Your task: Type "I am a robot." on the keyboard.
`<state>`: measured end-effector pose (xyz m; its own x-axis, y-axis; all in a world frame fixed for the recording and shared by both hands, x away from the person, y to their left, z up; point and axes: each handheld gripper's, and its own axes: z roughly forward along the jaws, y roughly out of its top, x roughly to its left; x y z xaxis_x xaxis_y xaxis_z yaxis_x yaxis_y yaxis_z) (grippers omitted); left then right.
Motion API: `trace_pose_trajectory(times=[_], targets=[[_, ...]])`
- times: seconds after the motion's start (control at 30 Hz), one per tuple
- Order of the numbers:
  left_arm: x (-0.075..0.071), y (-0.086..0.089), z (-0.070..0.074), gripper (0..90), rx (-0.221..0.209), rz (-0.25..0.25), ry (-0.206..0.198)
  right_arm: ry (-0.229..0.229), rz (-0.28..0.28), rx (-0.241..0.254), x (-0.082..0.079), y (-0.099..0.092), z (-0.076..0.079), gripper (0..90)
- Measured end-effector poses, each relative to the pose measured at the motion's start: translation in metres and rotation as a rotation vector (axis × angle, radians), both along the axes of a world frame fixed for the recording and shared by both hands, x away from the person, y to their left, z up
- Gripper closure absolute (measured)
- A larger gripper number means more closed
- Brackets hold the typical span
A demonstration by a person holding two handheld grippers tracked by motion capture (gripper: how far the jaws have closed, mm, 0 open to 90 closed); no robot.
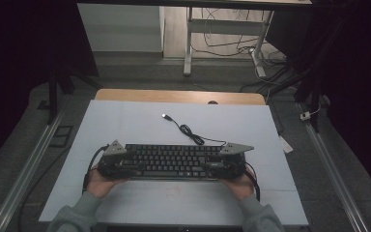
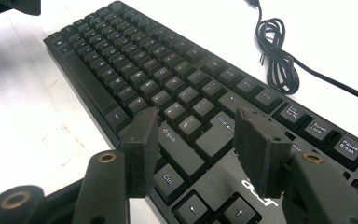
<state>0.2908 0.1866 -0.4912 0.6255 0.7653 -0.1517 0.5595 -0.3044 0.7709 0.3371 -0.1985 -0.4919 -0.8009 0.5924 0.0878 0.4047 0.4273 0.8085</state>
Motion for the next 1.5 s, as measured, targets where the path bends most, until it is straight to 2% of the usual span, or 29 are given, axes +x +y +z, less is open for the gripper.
trace_pose_trajectory(times=[0.27, 0.4, 0.57, 0.97, 1.4, 1.5], targets=[[0.008, 0.005, -0.001, 36.0, 0.0, 0.029, 0.007, 0.004, 0.007, 0.006, 0.0, 0.001, -0.001, 50.5], [0.015, 0.005, -0.004, 38.7, 0.004, 0.041, 0.012, 0.005, 0.008, 0.004, 0.001, 0.001, -0.001, 50.5], [0.02, 0.005, -0.008, 46.4, 0.027, 0.031, 0.017, 0.005, 0.005, 0.0, 0.001, 0.001, -0.001, 50.5], [0.021, 0.005, -0.014, 69.0, 0.087, 0.022, 0.034, 0.009, 0.006, -0.004, 0.002, 0.001, -0.002, 50.2], [0.022, 0.008, -0.019, 88.4, 0.128, 0.028, 0.05, 0.011, 0.008, -0.012, 0.002, 0.002, -0.003, 50.0], [0.023, 0.008, -0.022, 88.9, 0.139, 0.027, 0.06, 0.011, 0.006, -0.015, 0.001, 0.002, -0.002, 49.9]])
